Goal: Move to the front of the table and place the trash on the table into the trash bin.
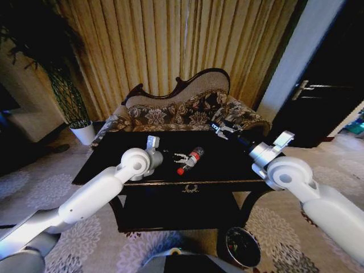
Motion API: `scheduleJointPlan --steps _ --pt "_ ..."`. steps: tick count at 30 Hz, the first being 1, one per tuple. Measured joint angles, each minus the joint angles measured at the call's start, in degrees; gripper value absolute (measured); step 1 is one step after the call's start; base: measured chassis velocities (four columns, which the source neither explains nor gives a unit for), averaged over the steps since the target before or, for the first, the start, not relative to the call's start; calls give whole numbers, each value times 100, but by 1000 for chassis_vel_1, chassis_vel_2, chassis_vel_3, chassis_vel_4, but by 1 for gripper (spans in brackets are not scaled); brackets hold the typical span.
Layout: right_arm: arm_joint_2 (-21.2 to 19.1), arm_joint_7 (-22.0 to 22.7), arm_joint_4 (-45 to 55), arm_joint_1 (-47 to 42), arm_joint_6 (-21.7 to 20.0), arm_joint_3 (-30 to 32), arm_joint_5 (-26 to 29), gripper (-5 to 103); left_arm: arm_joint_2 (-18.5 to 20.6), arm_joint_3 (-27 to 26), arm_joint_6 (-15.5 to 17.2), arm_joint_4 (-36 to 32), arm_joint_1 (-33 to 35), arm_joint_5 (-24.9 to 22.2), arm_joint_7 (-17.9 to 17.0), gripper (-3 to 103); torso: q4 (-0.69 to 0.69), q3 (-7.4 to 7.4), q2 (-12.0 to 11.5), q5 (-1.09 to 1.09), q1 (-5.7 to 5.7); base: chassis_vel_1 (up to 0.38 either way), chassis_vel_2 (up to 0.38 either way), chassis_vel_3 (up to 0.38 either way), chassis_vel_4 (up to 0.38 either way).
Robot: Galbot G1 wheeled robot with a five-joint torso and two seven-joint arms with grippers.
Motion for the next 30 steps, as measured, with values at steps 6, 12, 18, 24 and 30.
scheduleJointPlan --steps 6,12,18,24,30 --pt "-38 0 20 26 29 9 4 100 -18 -5 -2 -26 57 4 50 100 0 0 0 0 0 0 0 0 0" --pt "-35 1 43 25 43 12 5 100 -5 -9 -4 -21 76 9 119 96 0 0 0 0 0 0 0 0 0" --pt "-36 4 29 37 48 17 9 100 -44 -4 -5 -20 114 21 99 70 0 0 0 0 0 0 0 0 0" --pt "-61 4 -9 54 49 16 10 100 -109 -22 -9 -12 178 46 70 48 0 0 0 0 0 0 0 0 0" --pt "-62 4 -46 60 50 18 1 100 -113 -30 -31 -12 200 112 73 26 1 0 1 0 0 0 0 0 0"
